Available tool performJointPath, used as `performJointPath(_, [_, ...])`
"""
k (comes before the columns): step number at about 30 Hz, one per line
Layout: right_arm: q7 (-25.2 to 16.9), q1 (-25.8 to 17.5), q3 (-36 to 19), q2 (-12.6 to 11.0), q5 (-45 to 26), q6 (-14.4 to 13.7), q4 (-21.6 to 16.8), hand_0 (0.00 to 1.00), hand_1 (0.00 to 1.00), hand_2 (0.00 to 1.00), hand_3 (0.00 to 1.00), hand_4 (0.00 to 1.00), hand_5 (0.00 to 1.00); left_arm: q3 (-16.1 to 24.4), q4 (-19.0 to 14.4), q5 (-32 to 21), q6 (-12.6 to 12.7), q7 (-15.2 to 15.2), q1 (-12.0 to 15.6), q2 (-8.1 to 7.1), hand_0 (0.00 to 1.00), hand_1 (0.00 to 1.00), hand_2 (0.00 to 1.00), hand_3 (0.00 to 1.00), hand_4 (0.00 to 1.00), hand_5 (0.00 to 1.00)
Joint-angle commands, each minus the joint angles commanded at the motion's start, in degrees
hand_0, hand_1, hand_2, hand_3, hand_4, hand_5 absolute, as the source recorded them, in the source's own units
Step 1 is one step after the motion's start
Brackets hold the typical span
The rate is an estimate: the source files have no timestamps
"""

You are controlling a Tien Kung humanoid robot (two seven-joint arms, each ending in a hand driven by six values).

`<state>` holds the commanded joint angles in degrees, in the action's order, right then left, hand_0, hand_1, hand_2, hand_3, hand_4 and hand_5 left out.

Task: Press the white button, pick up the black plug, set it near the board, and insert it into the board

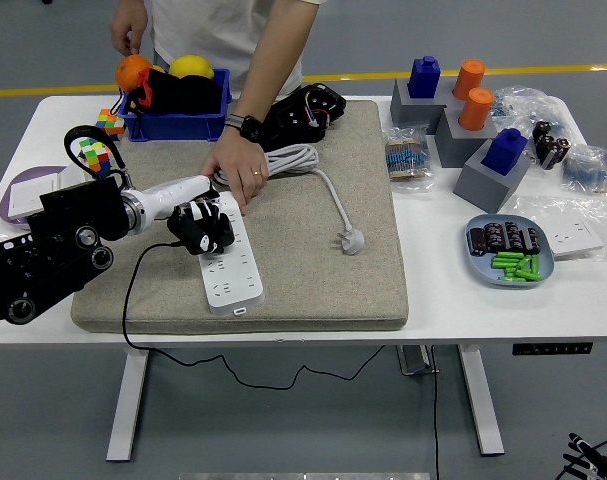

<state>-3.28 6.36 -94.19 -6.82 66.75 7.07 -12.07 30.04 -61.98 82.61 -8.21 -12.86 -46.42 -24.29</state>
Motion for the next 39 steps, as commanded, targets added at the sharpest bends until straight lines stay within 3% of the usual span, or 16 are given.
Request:
performJointPath(4, [0.0, 0.0, 0.0, 0.0, 0.0, 0.0, 0.0, 0.795, 0.687, 0.638, 0.625, 0.725, 0.464, -0.4, 0.2, 0.6, -0.2, -0.5, 0.2, -0.03, 0.896, 0.964, 0.924, 0.582, 0.998, 0.002])
performJointPath(5, [0.0, 0.0, 0.0, 0.0, 0.0, 0.0, 0.0, 0.795, 0.687, 0.638, 0.625, 0.725, 0.462, -0.4, 0.2, 0.7, -0.2, -0.6, 0.2, -0.02, 0.933, 0.988, 0.968, 0.631, 0.998, 0.013])
performJointPath(16, [0.0, 0.0, 0.1, 0.0, -0.1, 0.0, 0.0, 0.795, 0.687, 0.638, 0.625, 0.725, 0.463, -0.4, 0.2, 4.1, -0.5, -1.3, 0.3, -0.4, 0.934, 0.991, 0.963, 0.634, 0.998, 0.039])
performJointPath(28, [0.0, 0.0, 0.5, 0.0, -0.2, 0.0, 0.0, 0.794, 0.687, 0.638, 0.624, 0.724, 0.463, -0.7, 0.4, 4.6, -0.2, -0.9, 0.8, -0.78, 0.916, 0.96, 0.894, 0.592, 0.998, 0.002])
performJointPath(29, [0.0, 0.0, 0.6, 0.0, -0.2, 0.0, 0.0, 0.796, 0.687, 0.638, 0.624, 0.724, 0.462, -0.7, 0.4, 4.6, -0.2, -0.8, 0.9, -0.81, 0.867, 0.805, 0.674, 0.568, 0.998, 0.002])
performJointPath(34, [0.0, -0.2, 0.7, -0.1, -0.2, -0.1, 0.0, 0.796, 0.687, 0.638, 0.624, 0.724, 0.462, -0.7, 0.1, 4.4, 0.5, 0.1, 1.1, -0.86, 0.867, 0.805, 0.674, 0.568, 0.998, 0.002])
performJointPath(35, [0.0, -0.2, 0.7, -0.1, -0.2, -0.1, 0.1, 0.795, 0.687, 0.638, 0.624, 0.724, 0.462, -0.6, 0.1, 4.3, 0.6, 0.2, 1.1, -0.86, 0.724, 0.559, 0.431, 0.569, 0.94, 0.002])
performJointPath(39, [0.0, -0.1, 0.8, 0.0, -0.2, -0.1, 0.1, 0.795, 0.687, 0.638, 0.624, 0.724, 0.462, -0.5, 0.0, 3.9, 0.9, 0.4, 1.1, -0.86, 0.724, 0.559, 0.431, 0.569, 0.94, 0.002])
